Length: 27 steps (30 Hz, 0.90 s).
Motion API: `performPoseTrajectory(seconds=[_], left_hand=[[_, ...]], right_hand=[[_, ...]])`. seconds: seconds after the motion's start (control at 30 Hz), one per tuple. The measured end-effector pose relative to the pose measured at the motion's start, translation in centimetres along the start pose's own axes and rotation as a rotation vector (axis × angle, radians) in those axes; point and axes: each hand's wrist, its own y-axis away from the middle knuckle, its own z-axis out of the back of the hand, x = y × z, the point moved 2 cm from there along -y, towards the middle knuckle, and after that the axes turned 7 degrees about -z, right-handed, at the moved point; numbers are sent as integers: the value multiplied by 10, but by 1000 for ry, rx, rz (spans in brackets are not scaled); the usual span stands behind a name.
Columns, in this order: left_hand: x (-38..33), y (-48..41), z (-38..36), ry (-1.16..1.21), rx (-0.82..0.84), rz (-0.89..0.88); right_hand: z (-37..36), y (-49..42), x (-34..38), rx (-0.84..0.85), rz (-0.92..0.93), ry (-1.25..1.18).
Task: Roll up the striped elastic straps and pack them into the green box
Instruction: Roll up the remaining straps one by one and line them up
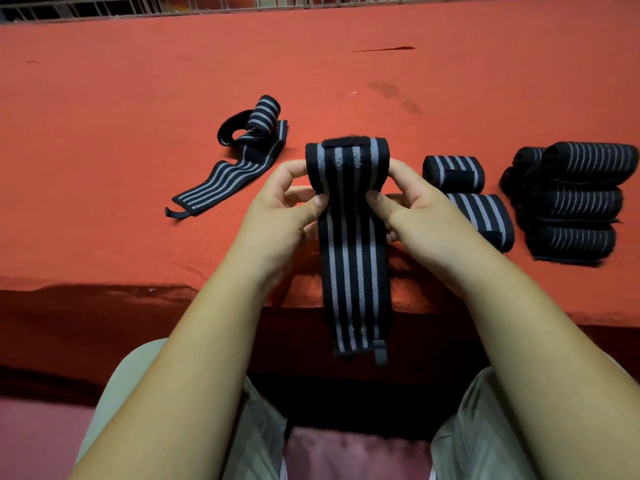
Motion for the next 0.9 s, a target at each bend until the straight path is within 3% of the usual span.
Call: performPoseTrajectory(seconds=[0.17, 0.33, 0.63, 0.73, 0.9], left_hand=[[0, -4, 3, 59, -135, 5], [-3, -4, 5, 62, -165, 6], [-5, -2, 5, 116, -180, 107], [-8, 4, 1, 39, -66, 174], [-8, 8, 2, -24, 54, 46]], right_hand=[[-3, -8, -5, -59, -112, -90], [-4, -10, -3, 173, -246, -282], [-4, -6, -2, 24, -99, -293], [-6, -5, -4, -5, -54, -221], [-10, -2, -5, 23, 9, -153]])
